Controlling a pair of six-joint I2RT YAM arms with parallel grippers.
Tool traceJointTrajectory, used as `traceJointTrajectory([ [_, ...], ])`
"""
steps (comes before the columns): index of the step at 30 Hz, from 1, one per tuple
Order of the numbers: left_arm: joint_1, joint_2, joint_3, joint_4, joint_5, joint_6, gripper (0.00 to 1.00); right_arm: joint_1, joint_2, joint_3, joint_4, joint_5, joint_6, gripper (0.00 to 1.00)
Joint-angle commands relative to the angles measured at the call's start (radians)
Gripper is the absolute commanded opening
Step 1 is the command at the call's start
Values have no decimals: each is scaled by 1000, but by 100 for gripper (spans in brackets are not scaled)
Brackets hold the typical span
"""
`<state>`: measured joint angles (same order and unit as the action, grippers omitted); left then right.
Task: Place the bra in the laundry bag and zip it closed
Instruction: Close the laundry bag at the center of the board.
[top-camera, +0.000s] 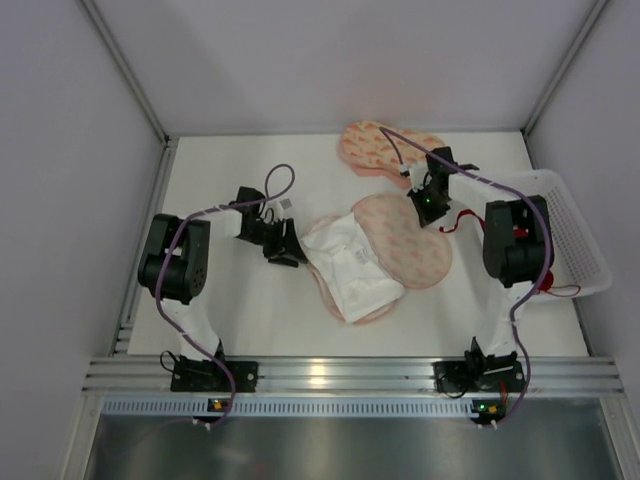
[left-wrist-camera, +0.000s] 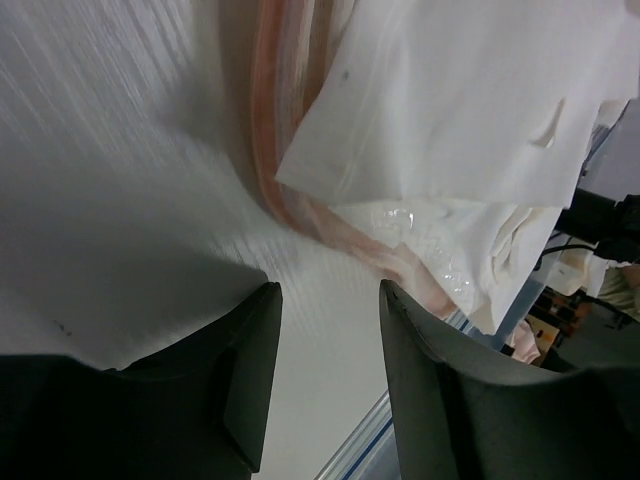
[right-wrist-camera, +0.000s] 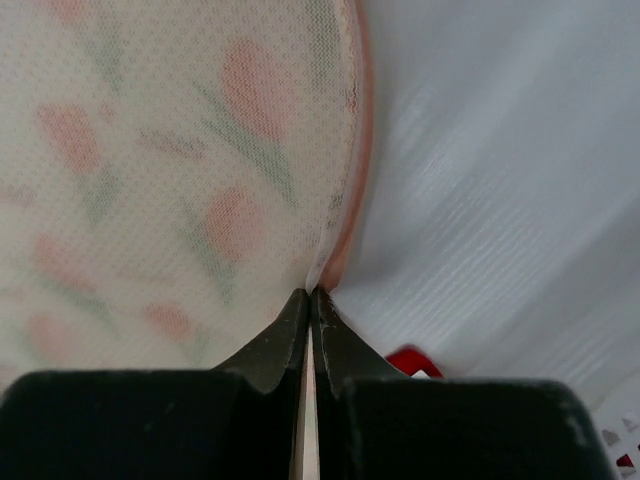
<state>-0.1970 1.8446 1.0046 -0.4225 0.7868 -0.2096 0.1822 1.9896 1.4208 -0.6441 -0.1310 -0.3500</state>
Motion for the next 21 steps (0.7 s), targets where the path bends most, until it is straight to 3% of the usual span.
traceJointTrajectory([
  [1,4,65,35,134,-40,-66,50,-12,-98,-22,-31,-111,6,0],
  [12,5,165,170,192,-86,-109,51,3,-330,-30,-112,-429,114,0],
  [21,19,27,91,125,-77,-56,52,175,-374,-23,-66,-556,226,0],
])
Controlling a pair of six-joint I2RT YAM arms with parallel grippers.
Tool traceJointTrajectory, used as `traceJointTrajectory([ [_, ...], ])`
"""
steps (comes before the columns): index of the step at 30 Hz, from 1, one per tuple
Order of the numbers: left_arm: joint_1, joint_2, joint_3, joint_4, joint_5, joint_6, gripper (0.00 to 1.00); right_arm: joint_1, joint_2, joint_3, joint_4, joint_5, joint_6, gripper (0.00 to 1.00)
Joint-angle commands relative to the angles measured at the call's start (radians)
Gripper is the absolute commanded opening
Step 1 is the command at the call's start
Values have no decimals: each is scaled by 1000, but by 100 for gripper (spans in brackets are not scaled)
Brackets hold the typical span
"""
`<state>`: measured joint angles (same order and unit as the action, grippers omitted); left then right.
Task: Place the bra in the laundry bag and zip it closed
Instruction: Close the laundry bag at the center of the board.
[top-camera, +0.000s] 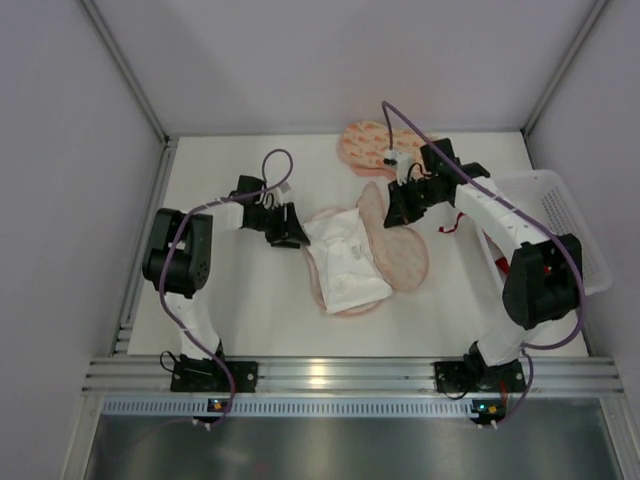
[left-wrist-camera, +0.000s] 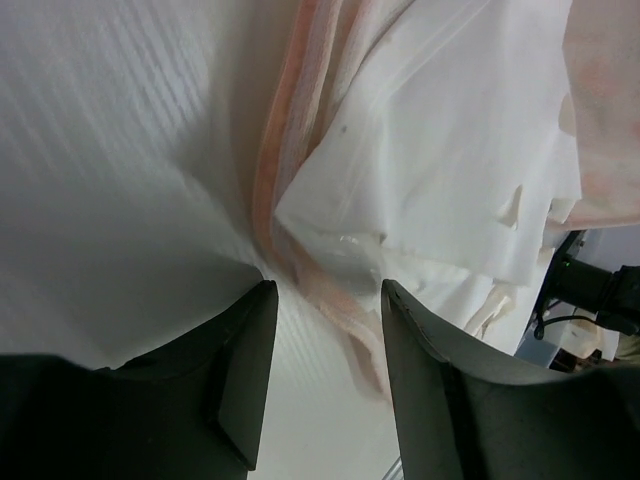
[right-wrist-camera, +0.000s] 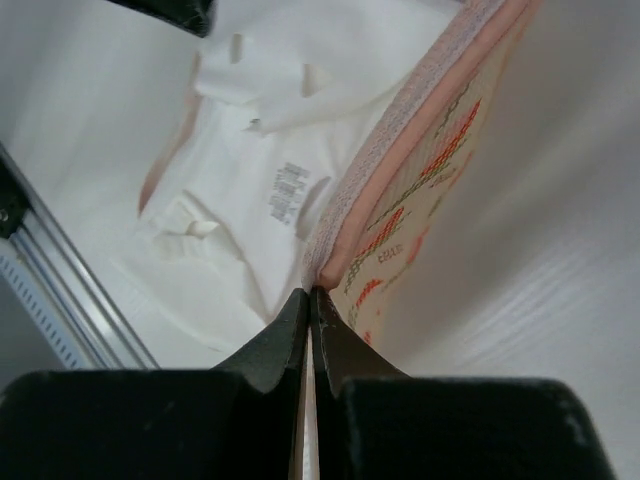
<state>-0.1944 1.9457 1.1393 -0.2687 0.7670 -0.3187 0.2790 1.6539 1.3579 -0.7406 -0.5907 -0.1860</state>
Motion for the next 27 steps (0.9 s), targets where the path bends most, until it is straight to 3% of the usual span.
traceJointTrajectory([
  [1,18,-89,-71,-32,-51,56,52,100,-37,37,41,-103,86,0],
  [13,23,-364,-190,-92,144,53,57,316,196,156,273,-167,283,0],
  [20,23,-301,-167,-72,232,-29,58,371,297,196,336,-181,321,0],
  [27,23,-245,-179,61,248,-169,58,404,267,121,354,-181,290,0],
])
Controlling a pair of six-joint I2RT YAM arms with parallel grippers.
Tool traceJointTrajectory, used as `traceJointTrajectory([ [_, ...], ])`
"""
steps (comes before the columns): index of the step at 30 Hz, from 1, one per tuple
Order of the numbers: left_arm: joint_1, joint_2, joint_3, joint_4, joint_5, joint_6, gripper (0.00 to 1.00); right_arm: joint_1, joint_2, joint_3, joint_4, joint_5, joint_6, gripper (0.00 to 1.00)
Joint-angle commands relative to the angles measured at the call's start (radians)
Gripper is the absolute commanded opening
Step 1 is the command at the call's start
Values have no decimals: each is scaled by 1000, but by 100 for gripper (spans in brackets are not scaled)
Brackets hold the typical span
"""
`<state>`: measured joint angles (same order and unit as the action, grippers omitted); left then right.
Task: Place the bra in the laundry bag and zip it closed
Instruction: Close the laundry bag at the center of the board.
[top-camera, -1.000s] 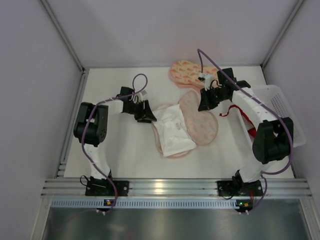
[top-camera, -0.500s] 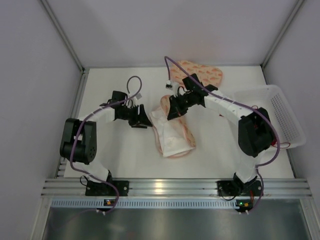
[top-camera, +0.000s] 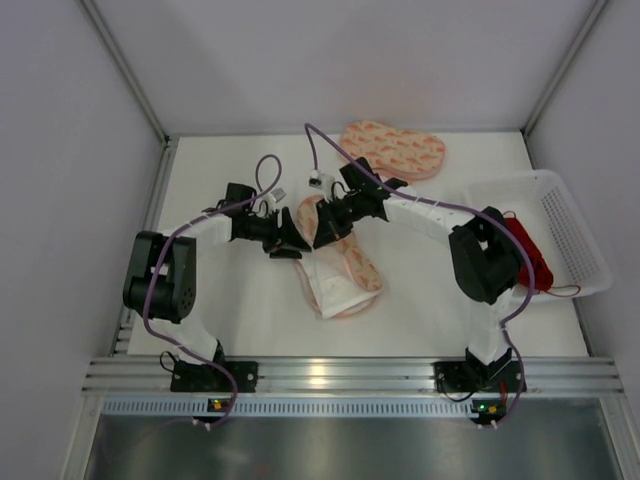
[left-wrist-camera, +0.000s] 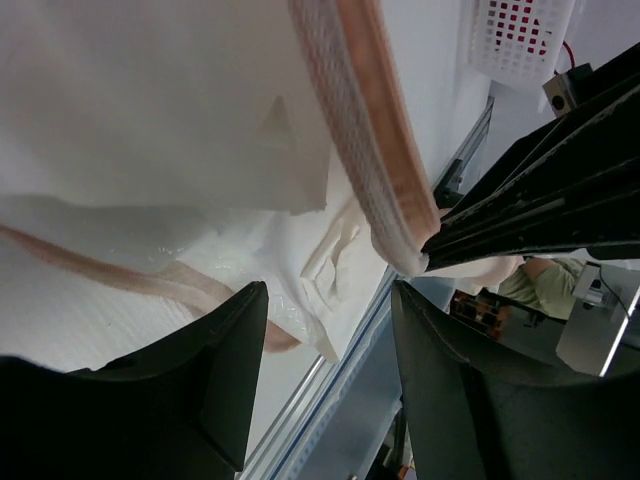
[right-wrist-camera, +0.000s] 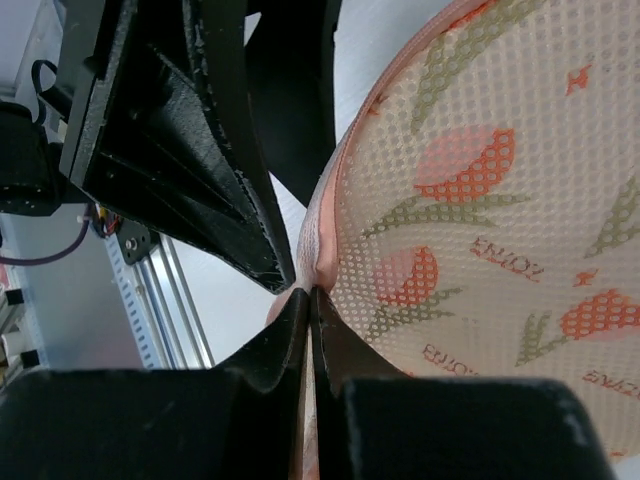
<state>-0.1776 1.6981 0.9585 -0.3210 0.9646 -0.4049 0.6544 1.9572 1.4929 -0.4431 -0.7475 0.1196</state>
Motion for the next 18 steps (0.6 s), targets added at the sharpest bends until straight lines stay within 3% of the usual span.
traceJointTrajectory([
  [1,6,2,-1,131,55,-97,58,30,-41,-20,57,-21,-23,0],
  [5,6,-3,-14,174,88,-129,58,37,-44,-36,53,-26,-24,7],
  [7,6,-12,-24,174,91,-129,58,36,-44,-33,50,-36,-24,23],
  [11,6,-46,-67,174,83,-129,58,36,-78,-20,15,-49,-60,39],
  [14,6,-46,-86,174,49,-124,59,22,-125,-17,-15,-61,-90,46],
  [18,6,-25,-81,174,22,-130,59,-48,-181,-40,-23,-52,-87,47],
])
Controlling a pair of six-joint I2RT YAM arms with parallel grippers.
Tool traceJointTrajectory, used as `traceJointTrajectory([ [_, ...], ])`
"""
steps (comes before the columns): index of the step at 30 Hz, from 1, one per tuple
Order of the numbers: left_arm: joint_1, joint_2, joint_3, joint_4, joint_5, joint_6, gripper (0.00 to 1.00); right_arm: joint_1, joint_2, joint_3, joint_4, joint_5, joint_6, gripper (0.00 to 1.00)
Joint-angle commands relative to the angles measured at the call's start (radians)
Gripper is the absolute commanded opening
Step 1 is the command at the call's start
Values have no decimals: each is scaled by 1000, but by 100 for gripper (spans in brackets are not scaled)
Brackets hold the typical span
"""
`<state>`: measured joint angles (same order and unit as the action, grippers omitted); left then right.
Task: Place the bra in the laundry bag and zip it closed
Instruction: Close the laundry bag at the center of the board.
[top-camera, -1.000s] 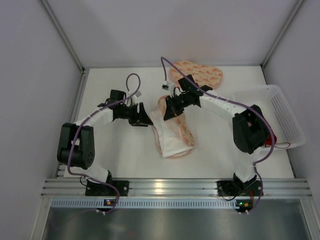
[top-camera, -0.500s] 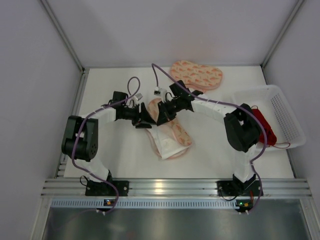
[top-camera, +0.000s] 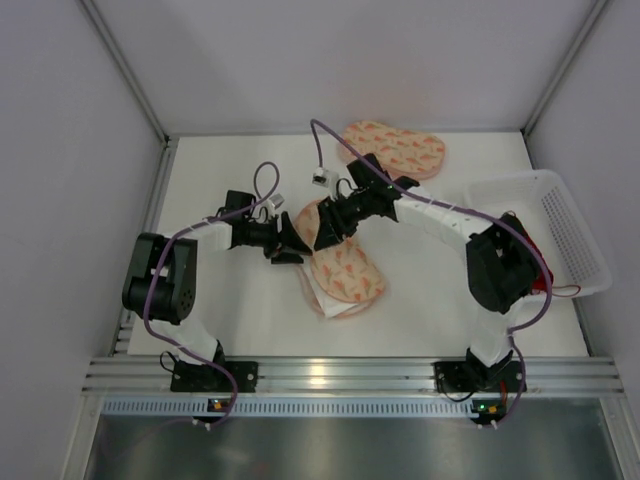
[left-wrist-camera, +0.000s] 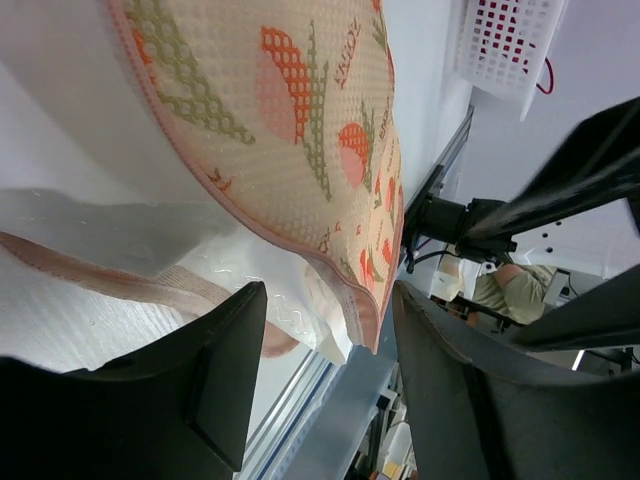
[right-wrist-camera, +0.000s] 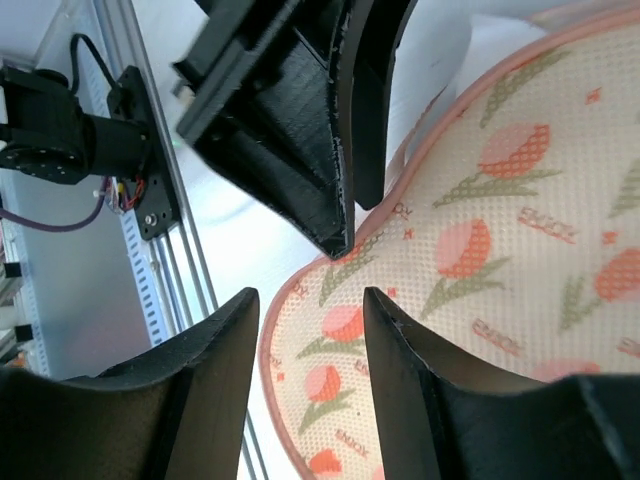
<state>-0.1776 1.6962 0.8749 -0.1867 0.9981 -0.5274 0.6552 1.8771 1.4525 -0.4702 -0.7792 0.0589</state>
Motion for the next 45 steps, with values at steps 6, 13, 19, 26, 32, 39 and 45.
traceJointTrajectory([
  [6,-8,-4,35,41,4,-19,56,-222,-111,-67,-21,64,-11,49],
  [13,-54,11,45,39,-18,-42,46,-293,-95,-103,-48,113,-42,61],
  [19,-49,8,58,-74,-70,49,5,-299,-81,-104,-67,138,-48,69],
  [26,3,32,45,-246,-246,219,0,-304,-61,-152,-48,129,-48,69],
  [32,23,167,94,-296,-378,299,0,-302,-26,-207,18,51,11,68],
  [39,26,241,121,-332,-377,334,0,-301,91,-182,145,-104,110,69],
  [45,27,215,107,-349,-424,357,0,-276,203,-144,278,-123,170,68],
])
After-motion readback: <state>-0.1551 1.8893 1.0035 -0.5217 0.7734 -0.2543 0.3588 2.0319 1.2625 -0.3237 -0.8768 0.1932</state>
